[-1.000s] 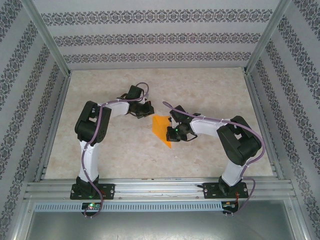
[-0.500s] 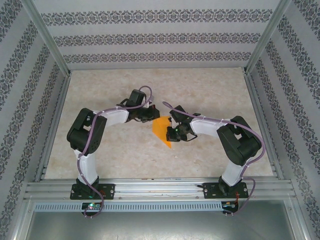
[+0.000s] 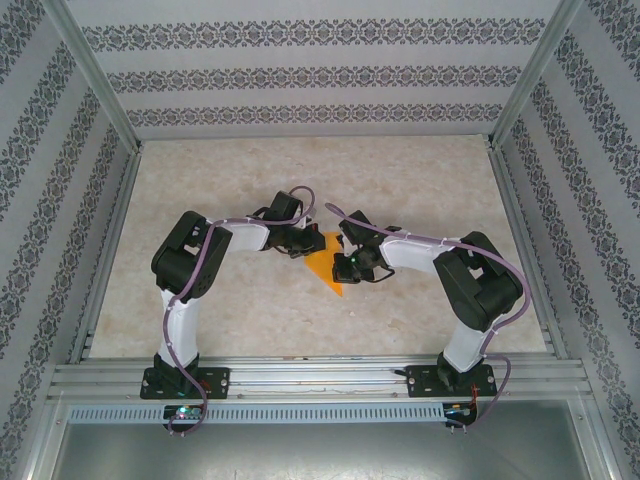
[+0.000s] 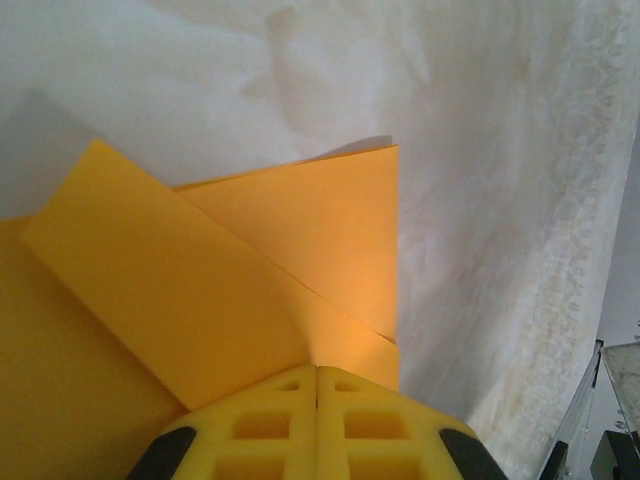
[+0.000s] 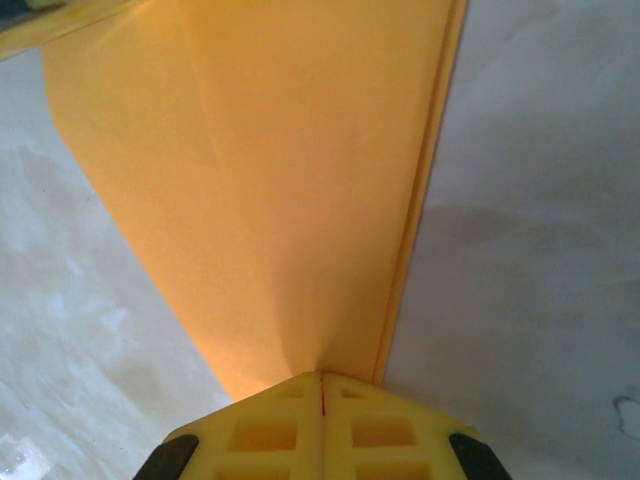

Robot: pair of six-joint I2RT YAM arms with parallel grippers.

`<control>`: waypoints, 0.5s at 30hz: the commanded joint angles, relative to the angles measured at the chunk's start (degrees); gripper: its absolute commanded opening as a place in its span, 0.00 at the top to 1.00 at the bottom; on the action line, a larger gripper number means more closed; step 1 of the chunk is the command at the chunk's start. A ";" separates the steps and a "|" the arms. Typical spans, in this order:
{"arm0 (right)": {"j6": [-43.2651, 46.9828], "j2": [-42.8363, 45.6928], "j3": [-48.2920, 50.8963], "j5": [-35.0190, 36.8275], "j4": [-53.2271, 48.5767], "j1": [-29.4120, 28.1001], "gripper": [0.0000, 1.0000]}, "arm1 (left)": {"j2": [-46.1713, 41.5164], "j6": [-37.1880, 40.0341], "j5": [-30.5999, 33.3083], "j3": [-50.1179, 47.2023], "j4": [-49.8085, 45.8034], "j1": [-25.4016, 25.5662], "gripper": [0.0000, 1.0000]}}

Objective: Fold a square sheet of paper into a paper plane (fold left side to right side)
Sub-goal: Fourth fold the wing at the center of the table.

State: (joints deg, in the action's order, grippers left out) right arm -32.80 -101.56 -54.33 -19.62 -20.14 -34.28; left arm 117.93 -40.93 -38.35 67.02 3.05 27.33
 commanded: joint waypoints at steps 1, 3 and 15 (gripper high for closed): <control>0.95 -5.25 3.34 5.72 -8.41 -0.23 1.00 | 1.77 2.12 3.43 0.48 -5.01 0.17 1.00; 0.96 -4.35 1.99 3.41 -8.34 0.02 1.00 | 1.69 2.71 3.63 0.48 -5.77 0.14 1.00; -0.07 4.36 -4.67 -5.77 -7.96 2.51 1.00 | 1.80 1.14 2.27 -0.67 -2.66 0.10 1.00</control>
State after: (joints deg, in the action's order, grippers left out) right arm -32.84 -100.60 -57.19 -22.94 -26.15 -32.53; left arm 117.93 -39.70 -37.78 67.61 1.78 27.38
